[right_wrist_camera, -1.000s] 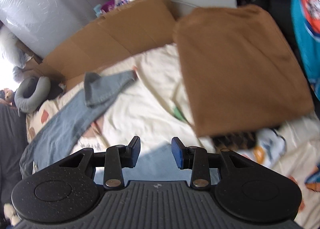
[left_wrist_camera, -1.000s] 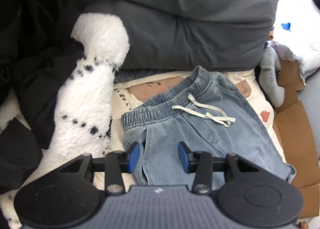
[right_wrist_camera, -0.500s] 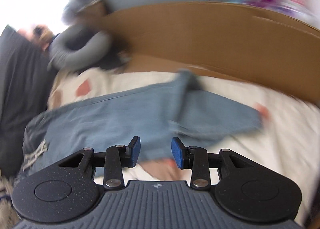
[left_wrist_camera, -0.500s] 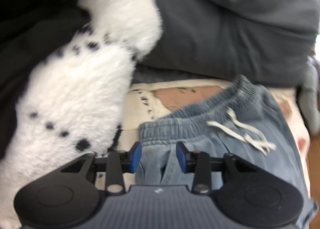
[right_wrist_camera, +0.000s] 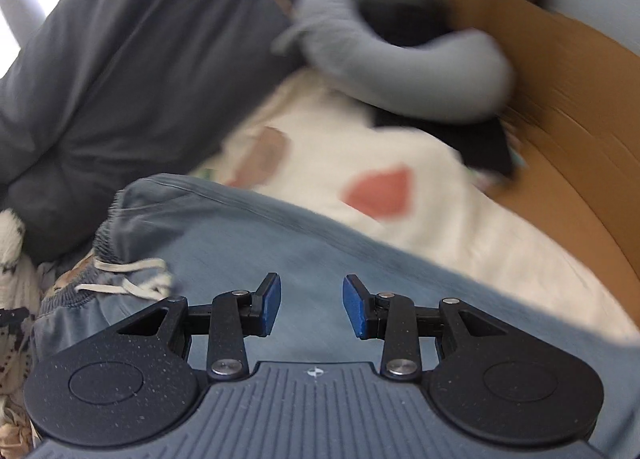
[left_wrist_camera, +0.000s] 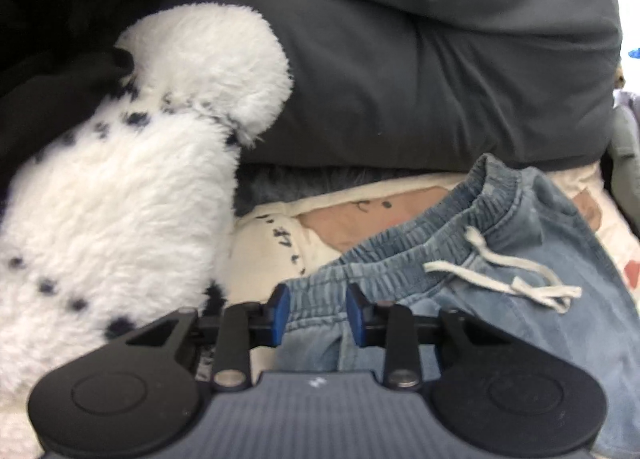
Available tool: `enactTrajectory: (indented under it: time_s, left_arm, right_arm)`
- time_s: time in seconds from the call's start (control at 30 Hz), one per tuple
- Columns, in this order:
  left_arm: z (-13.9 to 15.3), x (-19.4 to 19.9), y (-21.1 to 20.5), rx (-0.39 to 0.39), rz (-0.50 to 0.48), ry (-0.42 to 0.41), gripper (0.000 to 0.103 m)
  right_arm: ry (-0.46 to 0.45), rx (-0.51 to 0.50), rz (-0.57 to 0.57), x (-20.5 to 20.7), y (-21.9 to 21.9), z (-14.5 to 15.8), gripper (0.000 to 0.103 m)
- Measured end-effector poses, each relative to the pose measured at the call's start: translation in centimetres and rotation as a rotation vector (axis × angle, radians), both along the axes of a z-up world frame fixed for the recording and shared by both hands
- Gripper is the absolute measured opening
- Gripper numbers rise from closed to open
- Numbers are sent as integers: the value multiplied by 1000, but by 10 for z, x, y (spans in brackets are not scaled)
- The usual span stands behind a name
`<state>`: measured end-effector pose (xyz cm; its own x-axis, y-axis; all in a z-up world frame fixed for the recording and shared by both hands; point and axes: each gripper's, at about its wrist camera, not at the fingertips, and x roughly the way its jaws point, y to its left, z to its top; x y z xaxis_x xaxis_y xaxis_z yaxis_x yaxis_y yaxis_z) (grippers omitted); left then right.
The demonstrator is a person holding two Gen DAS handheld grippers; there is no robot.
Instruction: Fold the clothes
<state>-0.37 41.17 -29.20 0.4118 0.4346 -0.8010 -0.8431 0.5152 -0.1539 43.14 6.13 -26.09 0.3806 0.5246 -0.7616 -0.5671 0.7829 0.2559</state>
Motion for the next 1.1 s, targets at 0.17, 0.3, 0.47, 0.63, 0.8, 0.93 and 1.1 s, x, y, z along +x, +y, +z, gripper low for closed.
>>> enactTrajectory:
  time_s: [0.17,0.3,0.47,0.63,0.8,0.93,1.1]
  left_arm:
    - [-7,-4,-4,15,11,-20,30]
    - [-12,-9,-10,81,5,-3,26]
    - [-26,-16,-11,93,-2,42,20]
    - [-39,-21,-10,58,22,27,18]
    - [-55,-19,-10,-10,11,8,22]
    - [-64,-16,-14,-5,20,20,24]
    - [-71,-18,-14,-8,48,44,47]
  right_arm:
    - [-8,-6,153,19,77,7,41]
    - [-47,-7,237,27,135,10,41]
    - [-95,-5,339,27,201,7,42]
    - [-120,-29,427,25,255,-1,46]
    - [-149,-72,501,26,294,-8,51]
    - [-168,-134,545,30,309,-18,52]
    - [-185,-222,597,33,320,-35,52]
